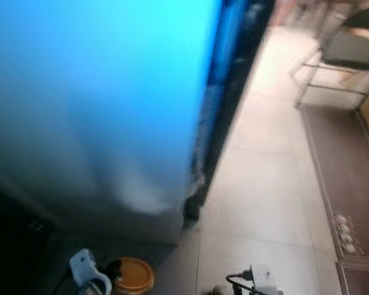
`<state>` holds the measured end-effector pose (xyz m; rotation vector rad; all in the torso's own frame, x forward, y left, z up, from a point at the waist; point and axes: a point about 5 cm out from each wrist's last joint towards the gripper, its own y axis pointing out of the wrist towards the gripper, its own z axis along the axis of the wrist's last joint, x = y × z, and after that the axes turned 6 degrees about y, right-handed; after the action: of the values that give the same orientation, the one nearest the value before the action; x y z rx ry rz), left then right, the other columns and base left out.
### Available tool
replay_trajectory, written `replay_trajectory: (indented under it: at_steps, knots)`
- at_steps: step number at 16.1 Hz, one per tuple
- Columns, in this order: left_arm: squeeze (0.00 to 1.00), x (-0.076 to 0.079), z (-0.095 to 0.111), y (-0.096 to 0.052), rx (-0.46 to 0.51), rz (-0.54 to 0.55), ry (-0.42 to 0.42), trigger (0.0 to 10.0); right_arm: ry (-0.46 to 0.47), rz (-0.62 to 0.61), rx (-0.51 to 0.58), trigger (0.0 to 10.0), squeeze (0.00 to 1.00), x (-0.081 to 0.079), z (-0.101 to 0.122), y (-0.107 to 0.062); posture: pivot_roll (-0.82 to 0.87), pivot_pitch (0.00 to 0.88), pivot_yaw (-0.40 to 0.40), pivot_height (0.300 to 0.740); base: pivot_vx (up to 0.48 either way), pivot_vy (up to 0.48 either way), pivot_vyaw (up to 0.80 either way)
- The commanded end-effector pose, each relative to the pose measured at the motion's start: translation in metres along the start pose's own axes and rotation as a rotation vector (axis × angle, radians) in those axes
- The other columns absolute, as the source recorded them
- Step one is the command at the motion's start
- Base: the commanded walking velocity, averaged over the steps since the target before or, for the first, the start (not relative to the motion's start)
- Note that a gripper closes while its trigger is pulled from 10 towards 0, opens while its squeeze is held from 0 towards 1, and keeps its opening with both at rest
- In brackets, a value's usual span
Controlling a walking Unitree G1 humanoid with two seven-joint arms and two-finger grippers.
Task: Restocking fridge
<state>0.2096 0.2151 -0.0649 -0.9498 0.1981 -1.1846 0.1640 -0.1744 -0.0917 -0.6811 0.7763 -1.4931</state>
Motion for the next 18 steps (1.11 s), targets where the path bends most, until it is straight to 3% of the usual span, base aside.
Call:
replay_trajectory:
  at_steps: [1, 8, 13, 18]
  knots:
    - [0.00, 0.008, -0.010, 0.000, -0.042, -0.023, 0.016, 10.0, 0.012, -0.024, -0.021, 10.0, 0.00, 0.009, -0.007, -0.003, -0.09, 0.145, -0.028, 0.740, 0.285, 0.000, 0.00]
    - [0.00, 0.005, -0.009, 0.000, -0.041, -0.003, 0.023, 10.0, 0.004, -0.025, -0.009, 10.0, 0.00, 0.008, -0.006, -0.002, -0.09, 0.151, -0.027, 0.740, 0.036, 0.000, 0.00]
    - [0.00, 0.003, -0.011, -0.001, -0.046, 0.000, 0.027, 10.0, -0.012, -0.030, 0.076, 10.0, 0.00, 0.008, 0.001, -0.003, -0.11, 0.156, -0.028, 0.740, 0.000, 0.000, 0.00]
    - [0.00, -0.001, -0.011, -0.001, -0.049, 0.008, 0.031, 10.0, 0.009, -0.066, 0.227, 10.0, 0.00, 0.009, 0.011, -0.007, -0.12, 0.146, -0.030, 0.740, 0.000, 0.000, 0.00]
